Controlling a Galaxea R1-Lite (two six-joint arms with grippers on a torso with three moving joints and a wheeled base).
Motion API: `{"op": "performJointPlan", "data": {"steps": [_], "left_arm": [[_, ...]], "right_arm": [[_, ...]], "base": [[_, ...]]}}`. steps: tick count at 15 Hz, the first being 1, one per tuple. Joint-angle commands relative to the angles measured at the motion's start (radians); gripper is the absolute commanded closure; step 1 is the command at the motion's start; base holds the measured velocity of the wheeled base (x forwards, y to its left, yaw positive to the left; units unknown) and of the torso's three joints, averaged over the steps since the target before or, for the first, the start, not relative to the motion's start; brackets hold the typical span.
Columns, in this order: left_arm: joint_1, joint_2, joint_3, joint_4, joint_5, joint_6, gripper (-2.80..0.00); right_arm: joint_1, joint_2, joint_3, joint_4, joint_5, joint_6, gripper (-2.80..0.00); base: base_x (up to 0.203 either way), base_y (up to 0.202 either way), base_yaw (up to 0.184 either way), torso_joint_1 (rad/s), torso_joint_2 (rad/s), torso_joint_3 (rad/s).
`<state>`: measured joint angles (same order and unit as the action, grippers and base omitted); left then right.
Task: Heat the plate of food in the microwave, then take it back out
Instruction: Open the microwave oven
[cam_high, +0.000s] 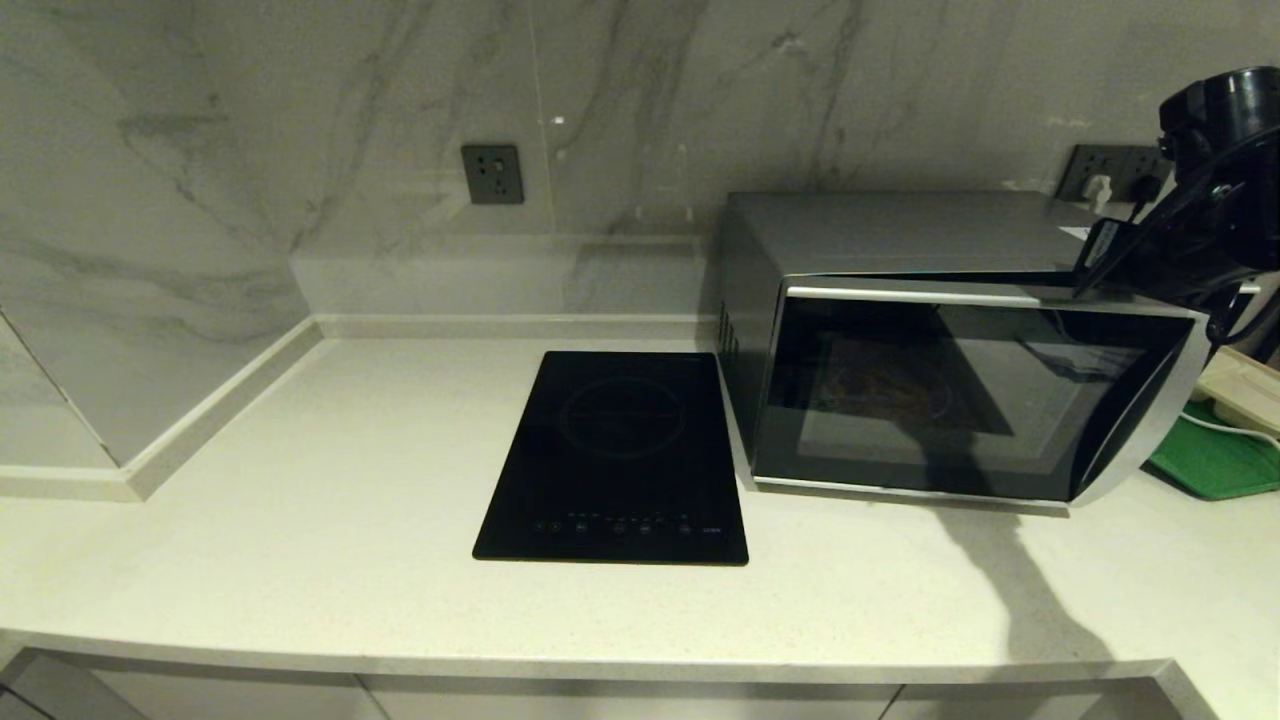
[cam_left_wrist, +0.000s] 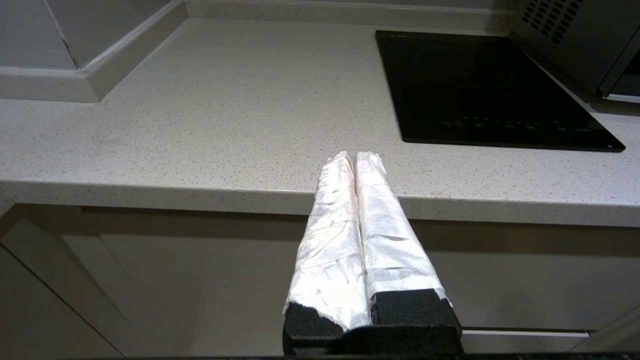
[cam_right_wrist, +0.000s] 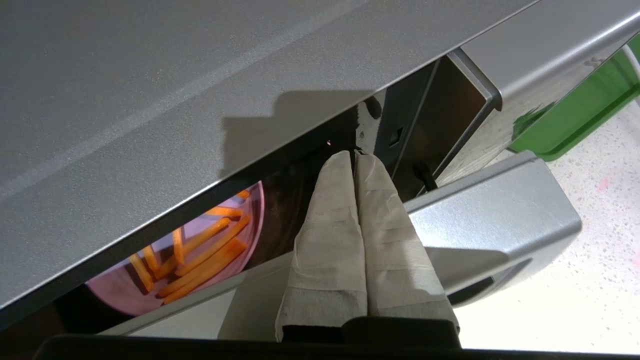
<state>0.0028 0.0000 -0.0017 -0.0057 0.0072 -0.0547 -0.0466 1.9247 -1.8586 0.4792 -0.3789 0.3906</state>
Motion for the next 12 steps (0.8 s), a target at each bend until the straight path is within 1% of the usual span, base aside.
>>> {"op": "performJointPlan", "data": {"steps": [1,2,6,9,12], "left_arm": [[0.0,0.0,0.0,0.0,0.0,-0.001,0.0],[0.0,0.0,0.0,0.0,0.0,-0.001,0.0],[0.0,0.0,0.0,0.0,0.0,-0.001,0.0],[0.0,0.0,0.0,0.0,0.0,-0.001,0.0],[0.0,0.0,0.0,0.0,0.0,-0.001,0.0]], "right_arm": [[0.001,-0.026,0.026,0.01,0.016,0.004,0.0],[0.001,-0.048,0.038,0.024,0.036,0.003,0.0],[0.002,-0.15,0.056,0.169,0.11,0.003,0.0],[0.015,-0.259,0.151,0.208,0.168,-0.001,0.0],[0.043,-0.367,0.256,0.237,0.196,-0.01,0.0]], "base": [[0.0,0.0,0.0,0.0,0.0,0.0],[0.0,0.0,0.0,0.0,0.0,0.0],[0.0,0.0,0.0,0.0,0.0,0.0],[0.0,0.0,0.0,0.0,0.0,0.0],[0.0,0.0,0.0,0.0,0.0,0.0]]}}
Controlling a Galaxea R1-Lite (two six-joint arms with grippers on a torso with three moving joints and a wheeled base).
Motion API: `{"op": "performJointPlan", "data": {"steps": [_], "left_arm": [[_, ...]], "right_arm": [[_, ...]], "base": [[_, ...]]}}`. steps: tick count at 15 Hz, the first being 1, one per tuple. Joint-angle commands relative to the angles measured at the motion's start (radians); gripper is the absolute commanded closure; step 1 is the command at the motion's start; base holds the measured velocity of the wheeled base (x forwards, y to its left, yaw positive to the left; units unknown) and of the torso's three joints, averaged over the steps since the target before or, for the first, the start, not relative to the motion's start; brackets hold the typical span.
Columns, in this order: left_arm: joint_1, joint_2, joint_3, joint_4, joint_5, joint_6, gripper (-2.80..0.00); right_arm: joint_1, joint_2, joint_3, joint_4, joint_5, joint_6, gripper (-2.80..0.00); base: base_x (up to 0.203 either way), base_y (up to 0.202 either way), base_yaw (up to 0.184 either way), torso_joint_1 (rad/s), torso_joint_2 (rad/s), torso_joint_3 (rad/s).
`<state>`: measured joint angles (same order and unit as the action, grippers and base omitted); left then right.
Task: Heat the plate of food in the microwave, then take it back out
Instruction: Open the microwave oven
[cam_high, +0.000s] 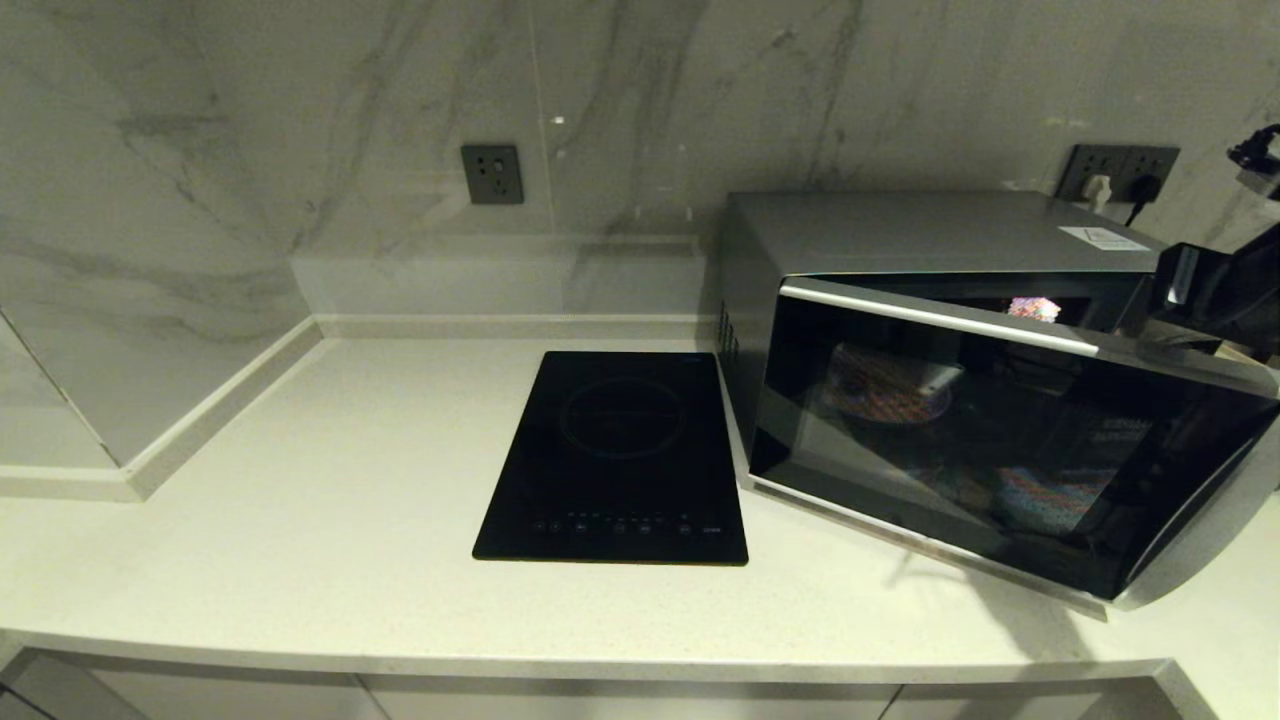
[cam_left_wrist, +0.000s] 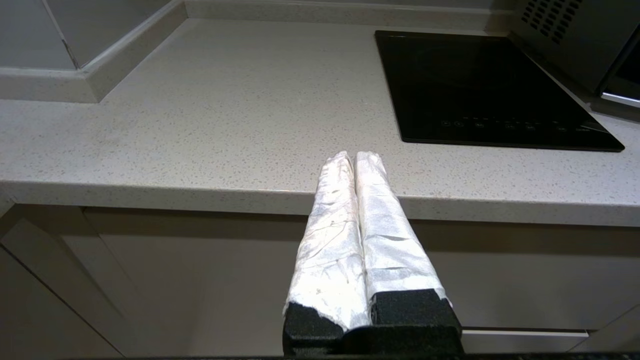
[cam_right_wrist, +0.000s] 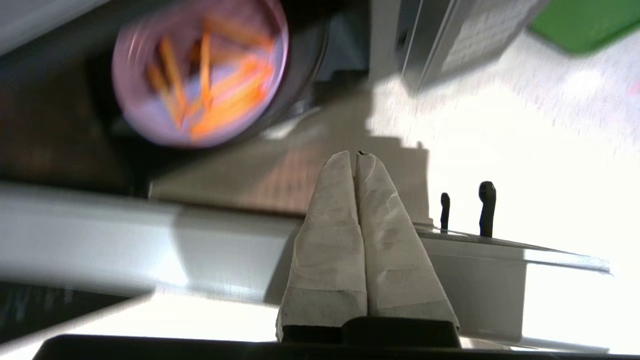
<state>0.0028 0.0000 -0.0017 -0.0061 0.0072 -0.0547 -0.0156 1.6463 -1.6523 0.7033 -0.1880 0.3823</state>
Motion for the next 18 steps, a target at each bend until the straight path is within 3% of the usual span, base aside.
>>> {"op": "performJointPlan", "data": {"steps": [1,7,13,18], "left_arm": [[0.0,0.0,0.0,0.0,0.0,-0.001,0.0],[0.0,0.0,0.0,0.0,0.0,-0.001,0.0],[0.0,0.0,0.0,0.0,0.0,-0.001,0.0],[0.0,0.001,0.0,0.0,0.0,-0.001,0.0]], "right_arm": [[0.017,-0.126,0.082,0.023,0.023,-0.008,0.0],[0.023,-0.308,0.188,0.145,0.132,-0.045,0.0],[0.021,-0.394,0.319,0.144,0.14,-0.036,0.0],[0.022,-0.464,0.392,0.143,0.208,-0.037,0.0]], "base": [[0.0,0.0,0.0,0.0,0.0,0.0],[0.0,0.0,0.0,0.0,0.0,0.0],[0.0,0.0,0.0,0.0,0.0,0.0],[0.0,0.0,0.0,0.0,0.0,0.0]]}}
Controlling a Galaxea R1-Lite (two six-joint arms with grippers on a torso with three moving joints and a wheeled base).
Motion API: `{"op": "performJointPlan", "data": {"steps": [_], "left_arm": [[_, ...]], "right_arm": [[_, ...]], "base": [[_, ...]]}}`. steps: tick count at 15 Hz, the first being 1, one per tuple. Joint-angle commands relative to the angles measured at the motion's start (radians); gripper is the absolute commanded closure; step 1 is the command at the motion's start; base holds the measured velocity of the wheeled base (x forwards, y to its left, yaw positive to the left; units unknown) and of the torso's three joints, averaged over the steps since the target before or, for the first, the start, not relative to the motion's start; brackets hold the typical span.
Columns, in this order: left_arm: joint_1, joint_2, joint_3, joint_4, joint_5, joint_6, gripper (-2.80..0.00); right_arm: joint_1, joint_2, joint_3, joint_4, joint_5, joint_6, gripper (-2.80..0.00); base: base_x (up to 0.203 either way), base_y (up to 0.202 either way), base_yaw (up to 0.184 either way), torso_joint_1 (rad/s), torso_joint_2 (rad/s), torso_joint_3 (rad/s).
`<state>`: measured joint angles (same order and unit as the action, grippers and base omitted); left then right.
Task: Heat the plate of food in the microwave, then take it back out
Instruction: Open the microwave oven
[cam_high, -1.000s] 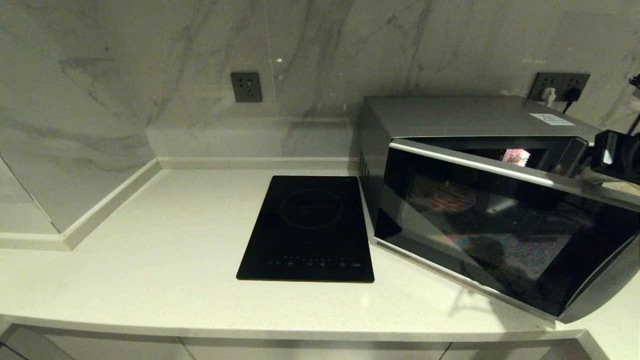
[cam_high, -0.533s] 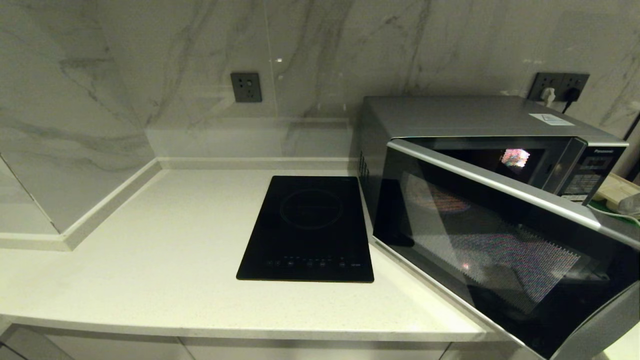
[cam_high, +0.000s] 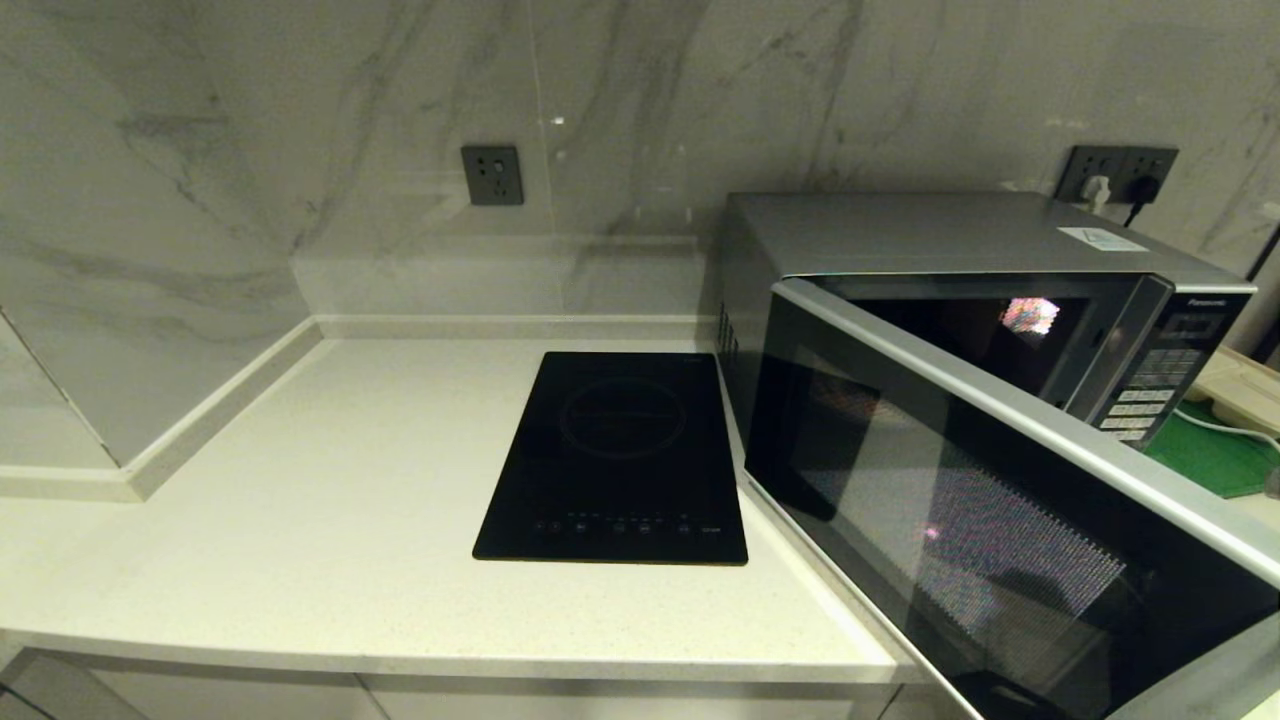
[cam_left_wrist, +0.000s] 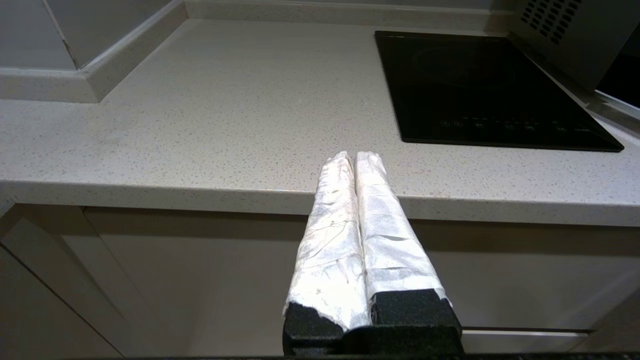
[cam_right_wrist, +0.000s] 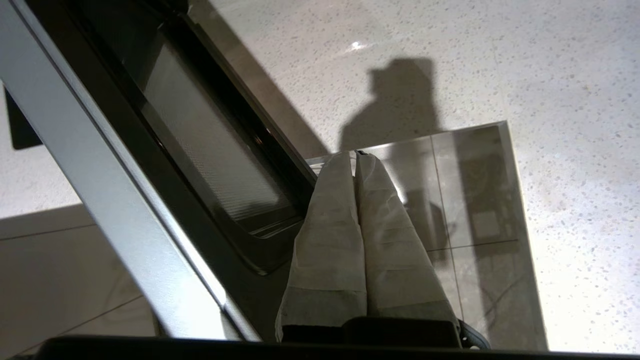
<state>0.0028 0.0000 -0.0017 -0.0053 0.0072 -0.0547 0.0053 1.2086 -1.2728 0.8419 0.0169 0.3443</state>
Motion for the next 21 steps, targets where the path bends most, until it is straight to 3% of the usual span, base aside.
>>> {"op": "performJointPlan", "data": {"steps": [1,15,16,18,21], "left_arm": [[0.0,0.0,0.0,-0.001,0.0,0.0,0.0],[0.0,0.0,0.0,-0.001,0.0,0.0,0.0],[0.0,0.0,0.0,-0.001,0.0,0.0,0.0],[0.0,0.0,0.0,-0.001,0.0,0.0,0.0],[0.0,0.0,0.0,-0.001,0.0,0.0,0.0]], "right_arm": [[0.001,-0.03,0.026,0.005,0.006,0.002,0.0],[0.007,-0.08,0.16,-0.035,0.182,-0.006,0.0],[0.02,-0.098,0.164,-0.035,0.24,-0.023,0.0],[0.042,-0.127,0.185,-0.032,0.338,-0.145,0.0],[0.157,-0.138,0.196,-0.017,0.357,-0.225,0.0]], "base": [[0.0,0.0,0.0,0.0,0.0,0.0],[0.0,0.0,0.0,0.0,0.0,0.0],[0.0,0.0,0.0,0.0,0.0,0.0],[0.0,0.0,0.0,0.0,0.0,0.0],[0.0,0.0,0.0,0.0,0.0,0.0]]}}
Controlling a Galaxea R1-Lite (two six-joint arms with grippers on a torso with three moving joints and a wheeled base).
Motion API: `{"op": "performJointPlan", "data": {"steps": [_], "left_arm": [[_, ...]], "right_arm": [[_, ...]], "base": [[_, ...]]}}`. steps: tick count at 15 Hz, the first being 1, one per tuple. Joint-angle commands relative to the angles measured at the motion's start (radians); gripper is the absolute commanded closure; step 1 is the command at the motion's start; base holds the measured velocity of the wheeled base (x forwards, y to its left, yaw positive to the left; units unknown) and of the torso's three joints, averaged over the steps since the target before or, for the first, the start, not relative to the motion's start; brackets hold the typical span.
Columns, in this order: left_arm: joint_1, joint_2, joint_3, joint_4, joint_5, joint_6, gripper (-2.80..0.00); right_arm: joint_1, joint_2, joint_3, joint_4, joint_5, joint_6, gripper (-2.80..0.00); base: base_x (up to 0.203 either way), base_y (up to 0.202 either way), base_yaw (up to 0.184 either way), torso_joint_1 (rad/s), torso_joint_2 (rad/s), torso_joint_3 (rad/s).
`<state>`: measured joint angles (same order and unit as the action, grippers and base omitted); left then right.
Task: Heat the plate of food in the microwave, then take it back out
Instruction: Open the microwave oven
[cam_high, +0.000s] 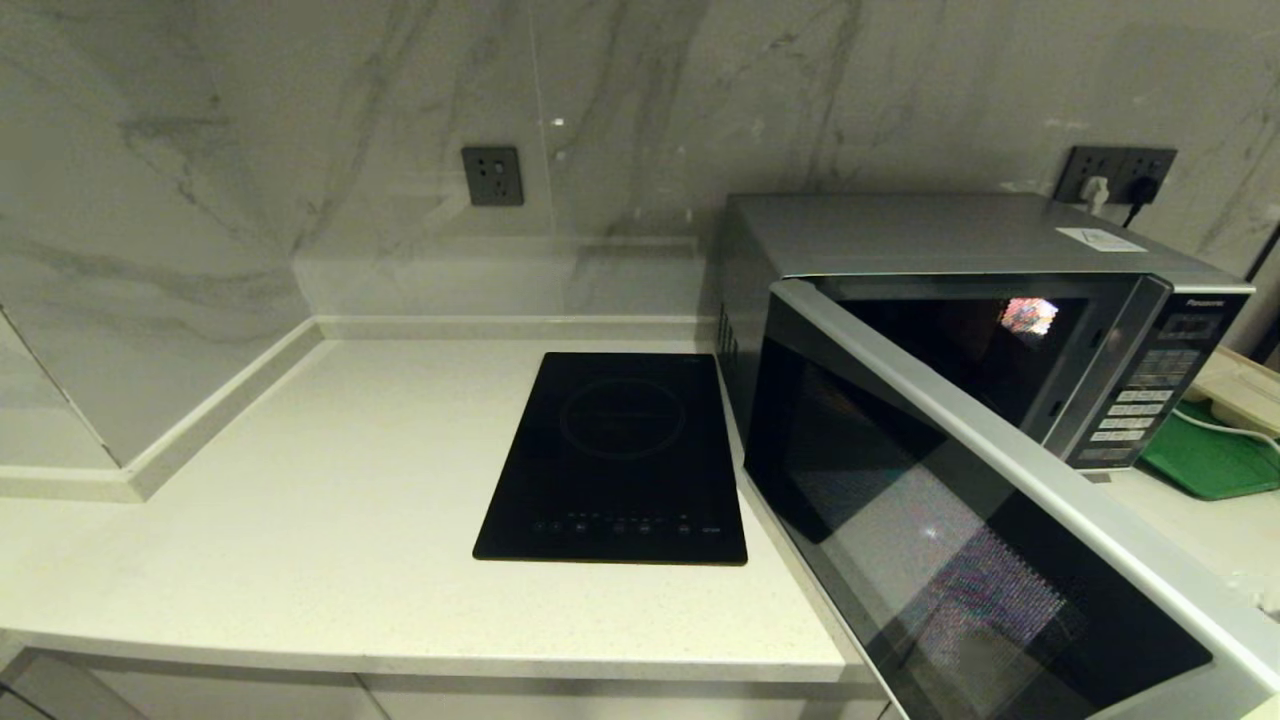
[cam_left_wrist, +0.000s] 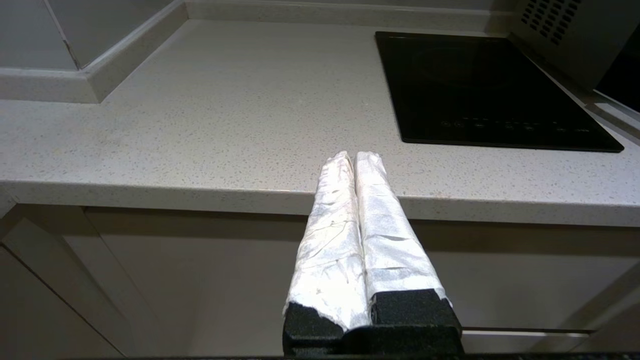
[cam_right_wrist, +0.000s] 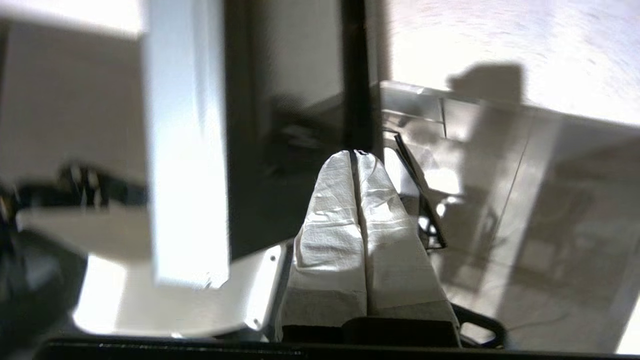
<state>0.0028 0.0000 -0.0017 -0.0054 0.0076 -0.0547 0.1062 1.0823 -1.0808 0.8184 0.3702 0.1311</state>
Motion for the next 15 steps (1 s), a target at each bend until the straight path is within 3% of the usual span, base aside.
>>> {"op": "performJointPlan", "data": {"steps": [1,5,9,15], "left_arm": [[0.0,0.0,0.0,-0.001,0.0,-0.001,0.0],[0.0,0.0,0.0,-0.001,0.0,-0.001,0.0],[0.0,0.0,0.0,-0.001,0.0,-0.001,0.0],[0.0,0.0,0.0,-0.001,0.0,-0.001,0.0]], "right_arm": [[0.088,-0.01,0.004,0.007,0.003,-0.019,0.0],[0.144,0.0,0.018,0.007,0.009,-0.037,0.0],[0.185,-0.003,0.061,0.005,0.063,-0.15,0.0],[0.28,0.039,0.052,-0.043,0.071,-0.16,0.0]], "base": [[0.0,0.0,0.0,0.0,0.0,0.0],[0.0,0.0,0.0,0.0,0.0,0.0],[0.0,0.0,0.0,0.0,0.0,0.0],[0.0,0.0,0.0,0.0,0.0,0.0]]}}
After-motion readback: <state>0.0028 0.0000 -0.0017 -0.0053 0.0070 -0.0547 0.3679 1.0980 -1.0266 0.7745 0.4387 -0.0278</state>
